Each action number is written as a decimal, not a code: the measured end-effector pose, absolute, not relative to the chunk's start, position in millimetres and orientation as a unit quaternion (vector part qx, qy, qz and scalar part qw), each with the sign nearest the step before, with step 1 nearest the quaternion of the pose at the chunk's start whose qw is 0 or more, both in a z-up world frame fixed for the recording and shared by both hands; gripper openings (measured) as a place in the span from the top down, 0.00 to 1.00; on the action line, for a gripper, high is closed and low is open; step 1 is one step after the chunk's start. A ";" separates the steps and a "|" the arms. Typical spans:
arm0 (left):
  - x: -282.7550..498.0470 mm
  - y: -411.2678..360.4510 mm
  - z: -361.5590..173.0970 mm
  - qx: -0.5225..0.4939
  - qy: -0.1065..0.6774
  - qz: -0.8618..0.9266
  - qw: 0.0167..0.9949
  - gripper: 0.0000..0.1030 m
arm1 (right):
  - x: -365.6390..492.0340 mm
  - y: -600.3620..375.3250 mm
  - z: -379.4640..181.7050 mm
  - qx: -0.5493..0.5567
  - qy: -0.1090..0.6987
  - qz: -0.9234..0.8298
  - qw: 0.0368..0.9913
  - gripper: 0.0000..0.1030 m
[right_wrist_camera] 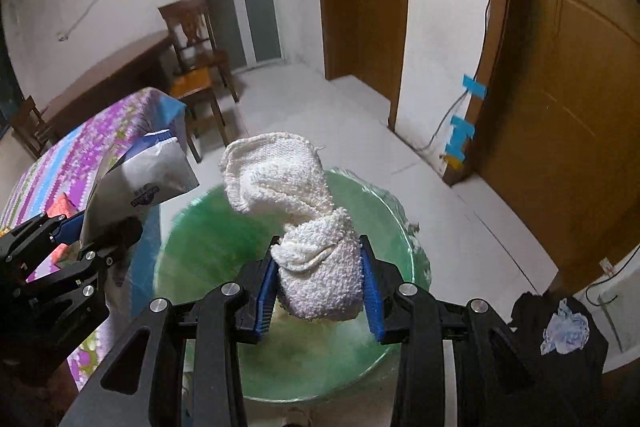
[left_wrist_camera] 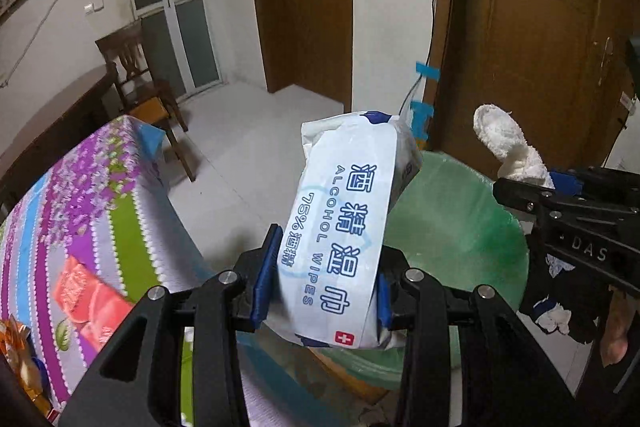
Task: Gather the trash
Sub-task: 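Carry both items over the green bin and open both grippers to drop them, then move both tools back over the table toward the remaining items, then grasp the red cigarette box with right gripper while left gripper grasps the white string bag, then carry the red box and white bag over the green bin with both grippers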
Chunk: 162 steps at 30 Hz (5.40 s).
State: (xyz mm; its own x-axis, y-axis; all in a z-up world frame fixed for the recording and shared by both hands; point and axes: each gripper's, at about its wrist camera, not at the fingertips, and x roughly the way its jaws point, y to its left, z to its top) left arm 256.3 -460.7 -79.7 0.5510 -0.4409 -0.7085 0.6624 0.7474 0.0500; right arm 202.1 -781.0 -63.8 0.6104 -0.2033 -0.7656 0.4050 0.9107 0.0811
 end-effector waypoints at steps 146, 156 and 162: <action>204.2 10.6 -16.0 0.026 0.277 -0.135 0.951 0.78 | 189.4 -238.0 6.3 -0.035 0.219 0.149 0.964 0.77; 179.5 -18.1 -11.0 0.013 0.254 -0.104 0.961 0.78 | 156.1 -269.8 10.0 -0.023 0.204 0.110 0.973 0.77; 179.2 -33.9 -9.8 0.015 0.251 -0.107 0.962 0.78 | 150.9 -282.6 17.9 -0.018 0.196 0.101 0.975 0.77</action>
